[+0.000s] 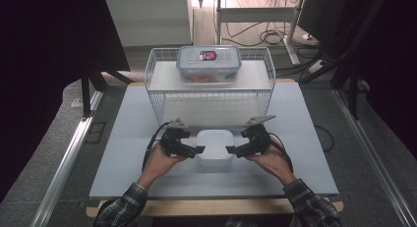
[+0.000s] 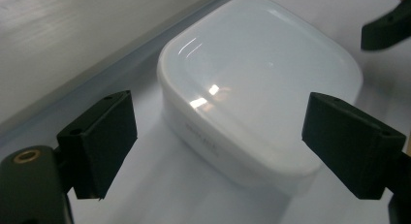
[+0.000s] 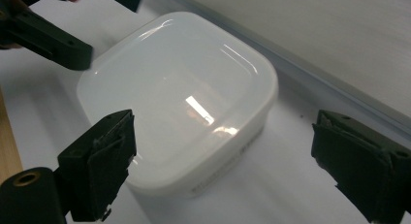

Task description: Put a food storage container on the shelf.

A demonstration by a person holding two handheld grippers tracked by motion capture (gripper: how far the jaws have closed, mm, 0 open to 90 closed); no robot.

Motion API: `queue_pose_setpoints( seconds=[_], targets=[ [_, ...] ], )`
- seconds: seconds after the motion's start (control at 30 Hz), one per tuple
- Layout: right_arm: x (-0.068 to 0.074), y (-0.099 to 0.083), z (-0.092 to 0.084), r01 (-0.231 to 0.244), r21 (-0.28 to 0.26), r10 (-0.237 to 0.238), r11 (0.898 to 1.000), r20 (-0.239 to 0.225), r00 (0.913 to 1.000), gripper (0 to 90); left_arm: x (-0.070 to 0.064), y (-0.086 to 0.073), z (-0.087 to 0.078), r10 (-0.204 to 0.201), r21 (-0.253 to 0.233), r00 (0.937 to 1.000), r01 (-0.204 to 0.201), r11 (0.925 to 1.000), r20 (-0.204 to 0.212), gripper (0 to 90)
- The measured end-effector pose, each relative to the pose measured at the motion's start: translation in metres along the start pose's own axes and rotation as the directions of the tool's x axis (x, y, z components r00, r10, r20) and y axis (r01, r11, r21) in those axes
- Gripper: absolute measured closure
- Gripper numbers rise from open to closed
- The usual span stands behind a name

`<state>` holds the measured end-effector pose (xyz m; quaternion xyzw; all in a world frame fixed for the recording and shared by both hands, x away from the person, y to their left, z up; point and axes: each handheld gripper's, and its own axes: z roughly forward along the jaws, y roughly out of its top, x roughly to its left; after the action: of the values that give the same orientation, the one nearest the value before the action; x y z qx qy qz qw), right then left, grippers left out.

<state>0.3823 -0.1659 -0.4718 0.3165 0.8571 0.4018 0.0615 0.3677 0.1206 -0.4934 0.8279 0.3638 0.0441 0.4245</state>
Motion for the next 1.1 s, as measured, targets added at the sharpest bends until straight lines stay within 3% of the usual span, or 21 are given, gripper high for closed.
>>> queue_pose_setpoints(
  seconds=[0.1, 0.23, 0.3, 0.37, 0.43, 0.5, 0.6, 0.7, 0.8, 0.87, 1.03, 1.07, 1.1],
  targets=[
    [-0.001, 0.002, 0.012, -0.01, 0.039, 0.011, 0.999, -0.015, 0.9998, 8.4, 0.004, 0.001, 0.012, -0.008, 0.02, 0.9992, 0.007, 0.9998, 0.039, 9.2],
    [-0.001, 0.0, 0.022, -0.042, 0.068, 0.045, 0.997, -0.045, 0.998, 8.5, 0.009, -0.003, 0.016, -0.059, 0.015, 0.9919, 0.058, 0.9982, 0.113, 9.0],
    [-0.002, -0.001, 0.022, -0.074, 0.074, 0.079, 0.995, -0.068, 0.9946, 11.1, 0.009, -0.007, 0.016, -0.105, 0.016, 0.9837, 0.104, 0.9945, 0.146, 13.0],
    [-0.002, -0.003, 0.023, -0.11, 0.092, 0.12, 0.99, -0.111, 0.9865, 13.0, 0.009, -0.01, 0.015, -0.124, 0.025, 0.9777, 0.121, 0.9923, 0.17, 14.5],
    [0.0, -0.005, 0.021, -0.122, 0.1, 0.133, 0.987, -0.112, 0.9848, 15.2, 0.007, -0.013, 0.012, -0.162, 0.033, 0.9706, 0.159, 0.9868, 0.178, 17.8],
    [0.003, -0.006, 0.017, -0.146, 0.099, 0.156, 0.984, -0.098, 0.9829, 21.7, 0.004, -0.015, 0.006, -0.178, 0.034, 0.9695, 0.175, 0.984, 0.169, 24.8],
    [0.004, -0.009, 0.007, -0.197, 0.08, 0.203, 0.977, -0.081, 0.9758, 37.9, -0.004, -0.017, -0.007, -0.158, -0.01, 0.9814, 0.16, 0.987, 0.108, 45.1],
    [0.004, -0.011, 0.0, -0.246, 0.061, 0.25, 0.967, -0.073, 0.9656, 52.3, -0.004, -0.02, -0.011, -0.178, -0.02, 0.9783, 0.181, 0.9833, 0.107, 53.7],
    [0.004, -0.012, -0.009, -0.268, 0.022, 0.269, 0.963, -0.051, 0.9618, 64.8, -0.006, -0.02, -0.015, -0.194, -0.06, 0.9769, 0.2, 0.9779, 0.089, 64.0],
    [0.004, -0.011, -0.012, -0.266, -0.013, 0.265, 0.964, -0.035, 0.9636, 68.0, -0.009, -0.018, -0.015, -0.195, -0.076, 0.9789, 0.2, 0.9769, 0.061, 67.2],
    [0.003, -0.013, -0.014, -0.282, -0.061, 0.281, 0.958, -0.027, 0.9594, 75.2, -0.008, -0.022, -0.017, -0.245, -0.123, 0.9668, 0.252, 0.9598, 0.074, 75.2],
    [0.003, -0.013, -0.015, -0.279, -0.07, 0.278, 0.958, -0.02, 0.9604, 77.6, -0.009, -0.022, -0.018, -0.229, -0.127, 0.9714, 0.235, 0.9636, 0.061, 79.0],
    [0.004, -0.013, -0.016, -0.256, -0.076, 0.256, 0.964, -0.011, 0.9666, 77.7, -0.01, -0.022, -0.017, -0.22, -0.123, 0.9743, 0.224, 0.9667, 0.047, 79.1]
  ],
)
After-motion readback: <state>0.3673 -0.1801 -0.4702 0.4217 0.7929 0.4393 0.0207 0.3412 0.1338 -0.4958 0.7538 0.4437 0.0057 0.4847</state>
